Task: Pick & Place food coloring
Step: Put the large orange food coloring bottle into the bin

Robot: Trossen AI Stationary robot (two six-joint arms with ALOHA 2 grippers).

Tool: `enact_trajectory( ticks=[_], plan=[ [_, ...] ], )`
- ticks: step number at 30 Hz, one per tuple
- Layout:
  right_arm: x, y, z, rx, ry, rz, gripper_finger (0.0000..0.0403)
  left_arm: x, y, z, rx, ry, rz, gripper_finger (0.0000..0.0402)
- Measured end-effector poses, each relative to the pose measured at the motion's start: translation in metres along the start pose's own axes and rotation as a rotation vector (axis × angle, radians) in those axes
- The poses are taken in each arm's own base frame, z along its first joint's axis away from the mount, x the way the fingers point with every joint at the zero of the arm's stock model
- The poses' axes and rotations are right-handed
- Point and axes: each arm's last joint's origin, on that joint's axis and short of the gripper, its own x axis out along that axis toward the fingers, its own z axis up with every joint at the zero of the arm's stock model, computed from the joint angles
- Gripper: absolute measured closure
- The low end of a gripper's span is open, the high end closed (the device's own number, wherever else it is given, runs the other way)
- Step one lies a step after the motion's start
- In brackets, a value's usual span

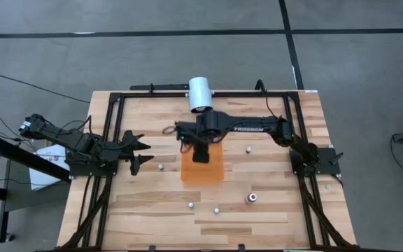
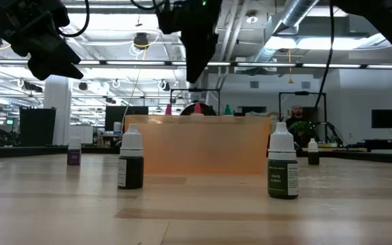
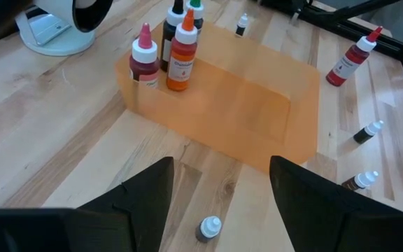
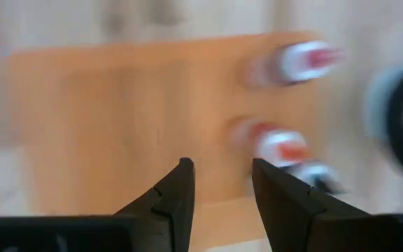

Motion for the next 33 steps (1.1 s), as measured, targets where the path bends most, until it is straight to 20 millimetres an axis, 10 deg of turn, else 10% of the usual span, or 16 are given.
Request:
enact_trajectory(
  ticks=[8, 33],
  plan=[
    [0.019, 0.035, -0.002, -0.104, 0.021, 0.063, 0.0277, 0.000, 0.000, 0.000, -0.002, 0.000, 0.000, 0.0173],
    [0.088, 0.029, -0.015, 0.057, 0.057, -0.036, 0.0307, 0.000, -0.001, -0.001, 0.020, 0.016, -0.024, 0.0173]
  ],
)
